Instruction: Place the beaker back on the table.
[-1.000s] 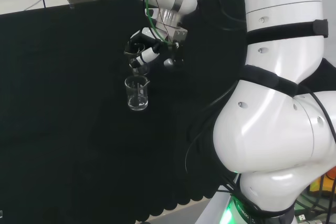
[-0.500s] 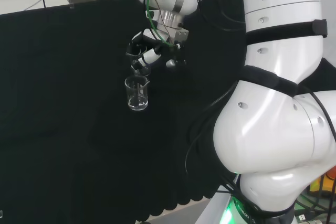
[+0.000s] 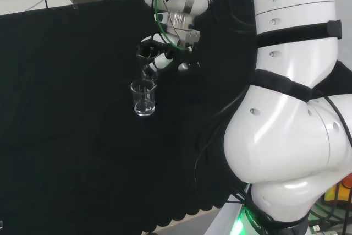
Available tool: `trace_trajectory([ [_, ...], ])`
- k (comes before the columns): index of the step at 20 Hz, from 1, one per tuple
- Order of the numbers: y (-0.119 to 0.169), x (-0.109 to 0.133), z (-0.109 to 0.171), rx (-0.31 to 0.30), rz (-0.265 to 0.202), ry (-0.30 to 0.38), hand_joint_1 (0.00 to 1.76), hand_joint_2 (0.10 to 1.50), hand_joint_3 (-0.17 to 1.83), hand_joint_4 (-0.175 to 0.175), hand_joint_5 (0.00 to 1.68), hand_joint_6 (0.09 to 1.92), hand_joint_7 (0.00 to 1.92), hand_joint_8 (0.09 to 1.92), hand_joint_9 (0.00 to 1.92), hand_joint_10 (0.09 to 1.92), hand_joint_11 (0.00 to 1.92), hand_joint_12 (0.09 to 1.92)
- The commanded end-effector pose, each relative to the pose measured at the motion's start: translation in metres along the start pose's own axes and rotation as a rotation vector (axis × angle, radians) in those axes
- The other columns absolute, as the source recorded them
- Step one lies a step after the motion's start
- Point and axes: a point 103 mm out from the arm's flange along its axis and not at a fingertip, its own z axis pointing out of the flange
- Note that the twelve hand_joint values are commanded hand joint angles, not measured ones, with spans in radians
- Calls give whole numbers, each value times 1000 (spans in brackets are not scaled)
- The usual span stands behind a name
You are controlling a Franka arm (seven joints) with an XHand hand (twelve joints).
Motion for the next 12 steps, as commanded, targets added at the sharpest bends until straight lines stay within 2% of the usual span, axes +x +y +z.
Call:
trace_trajectory([
  [1,-7,2,-8,12,1,-1,1059,903,-175,-41,408,678,442,692,861,87,289,1364],
  [8,-16,12,-23,35,-12,13,994,870,-175,-46,349,488,300,690,739,87,178,1405],
  [11,-24,19,-34,43,2,14,992,868,-175,-46,346,475,291,688,734,87,175,1406],
  [12,-27,23,-40,42,12,7,974,864,-175,-46,314,415,221,670,670,87,135,1419],
])
